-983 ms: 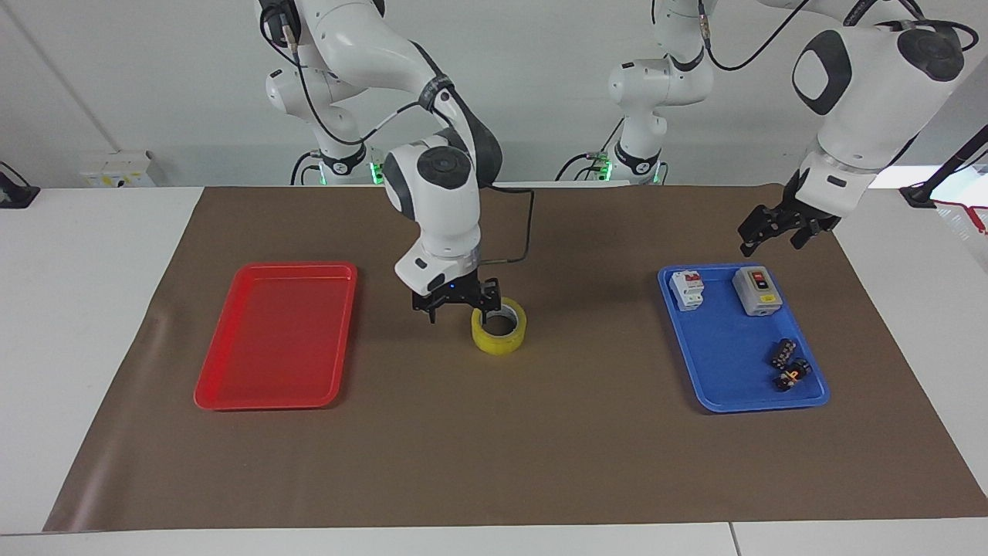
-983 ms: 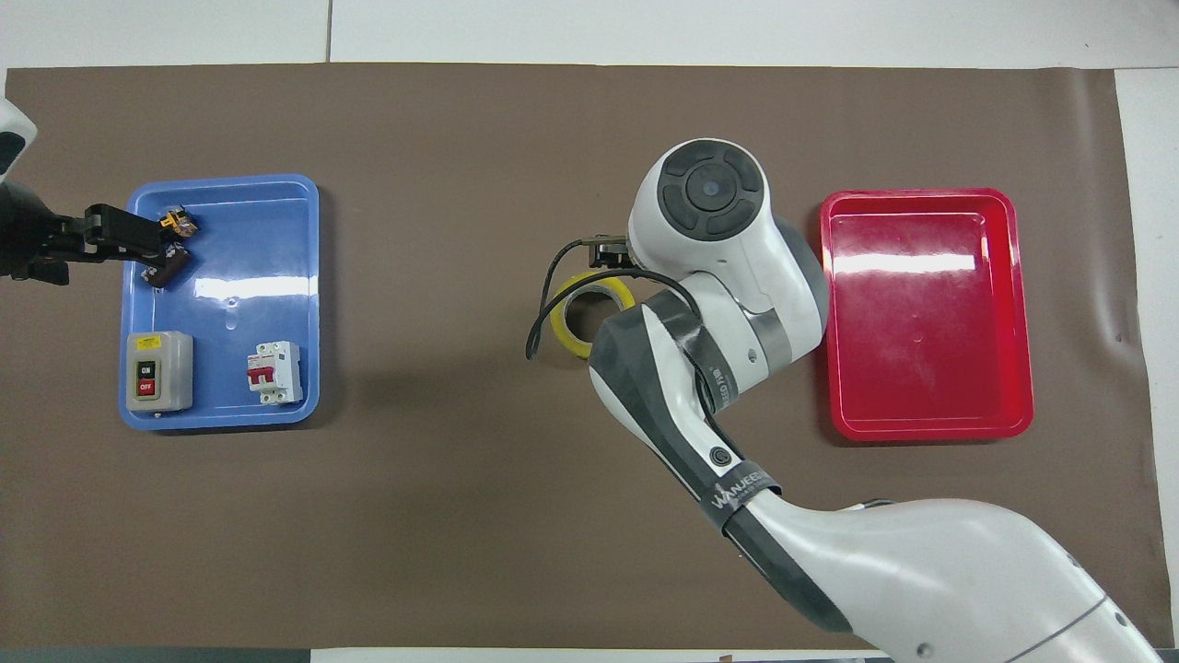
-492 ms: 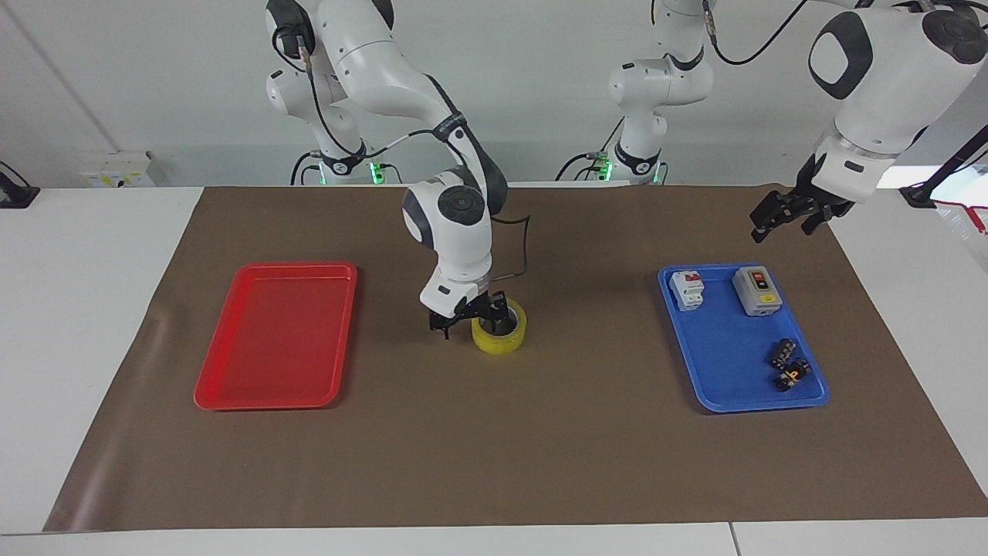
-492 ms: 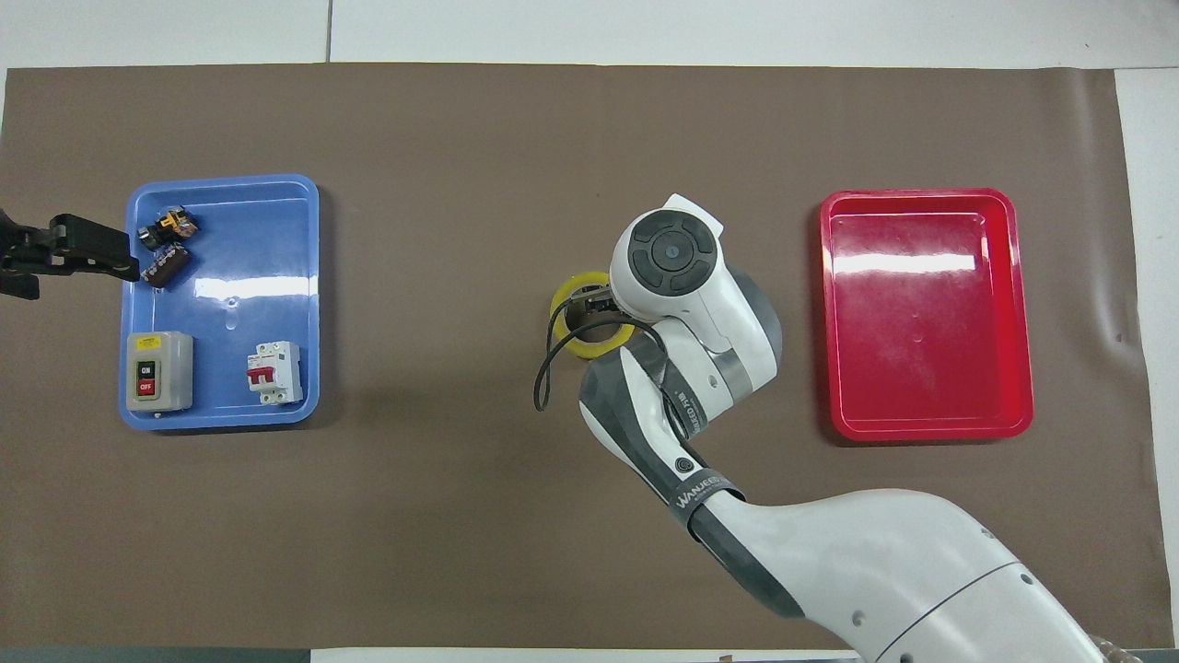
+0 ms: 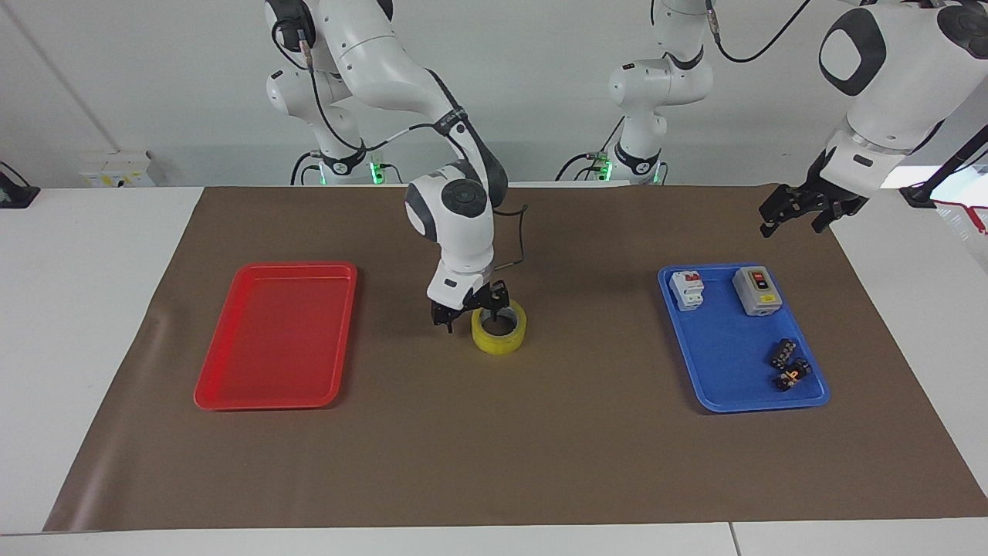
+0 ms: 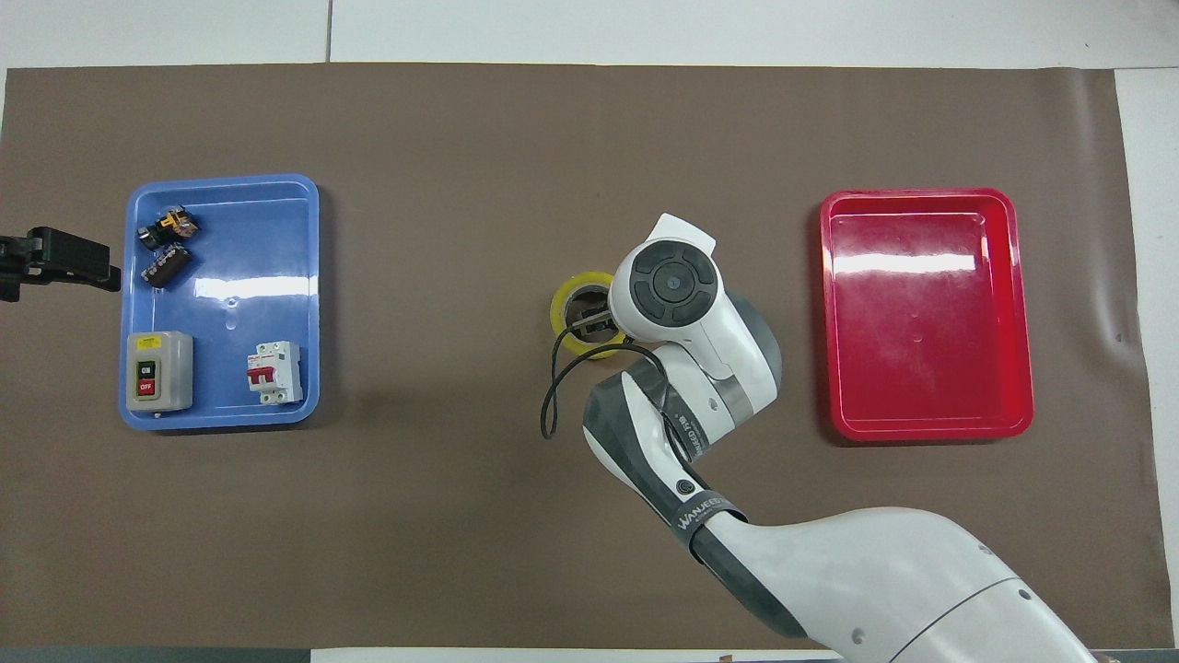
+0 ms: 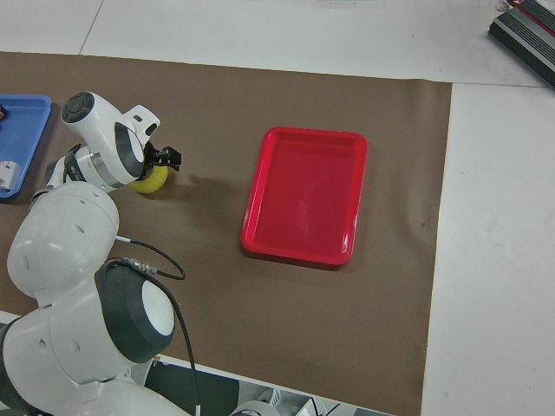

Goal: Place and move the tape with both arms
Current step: 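Carry the tape with the right gripper into the red tray and release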

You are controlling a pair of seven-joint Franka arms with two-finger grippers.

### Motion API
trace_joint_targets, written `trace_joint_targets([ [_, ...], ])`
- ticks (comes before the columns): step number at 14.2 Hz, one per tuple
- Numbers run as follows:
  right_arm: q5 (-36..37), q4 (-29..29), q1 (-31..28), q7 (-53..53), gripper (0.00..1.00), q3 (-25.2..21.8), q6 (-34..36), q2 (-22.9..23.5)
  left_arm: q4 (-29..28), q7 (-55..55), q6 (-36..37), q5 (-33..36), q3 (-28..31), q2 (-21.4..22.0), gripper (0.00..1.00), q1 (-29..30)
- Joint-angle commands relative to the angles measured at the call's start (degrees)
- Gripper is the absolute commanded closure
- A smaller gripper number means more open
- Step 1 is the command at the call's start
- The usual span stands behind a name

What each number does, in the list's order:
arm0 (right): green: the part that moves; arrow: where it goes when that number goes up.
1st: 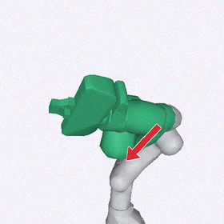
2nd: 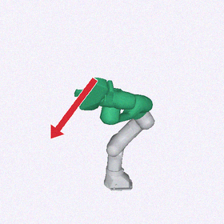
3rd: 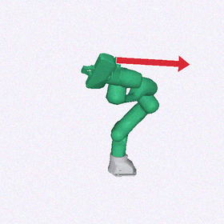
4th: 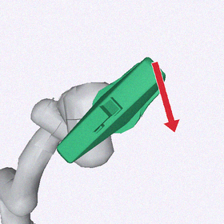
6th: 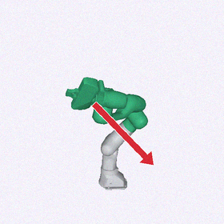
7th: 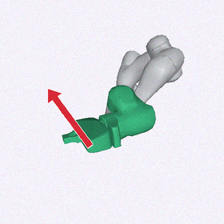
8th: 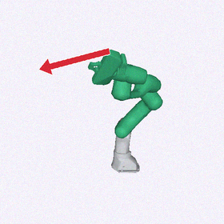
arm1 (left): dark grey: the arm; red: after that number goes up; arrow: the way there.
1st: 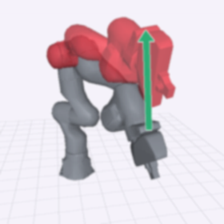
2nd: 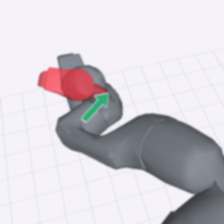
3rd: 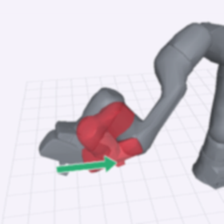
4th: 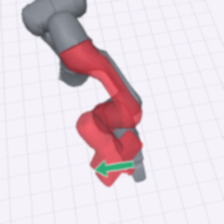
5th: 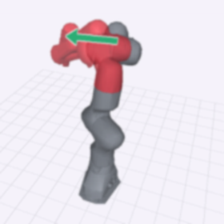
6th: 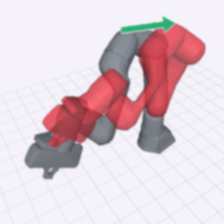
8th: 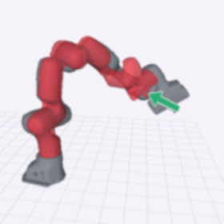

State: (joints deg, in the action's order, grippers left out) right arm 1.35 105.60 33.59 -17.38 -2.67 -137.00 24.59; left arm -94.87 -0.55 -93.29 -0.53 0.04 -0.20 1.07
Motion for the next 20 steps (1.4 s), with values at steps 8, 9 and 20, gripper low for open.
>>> trace_joint_targets([
  [8, -1.00, 4.97, -0.55, -0.55, 1.00, 0.21, -4.68, -1.91, -1.98, -0.94, 0.22, -1.58, -0.39, 2.22, 0.00, -0.63],
  [9, -1.00, 4.97, -0.55, -1.50, 1.00, 0.29, -4.68, -1.92, -1.98, -0.94, 0.22, -1.58, -0.48, 2.22, 0.00, -0.63],
  [20, -1.18, -7.52, -14.67, 5.23, 1.00, -0.06, 22.64, -11.57, -1.98, -0.85, 0.13, -1.58, -0.39, 2.22, 0.00, -0.36],
])
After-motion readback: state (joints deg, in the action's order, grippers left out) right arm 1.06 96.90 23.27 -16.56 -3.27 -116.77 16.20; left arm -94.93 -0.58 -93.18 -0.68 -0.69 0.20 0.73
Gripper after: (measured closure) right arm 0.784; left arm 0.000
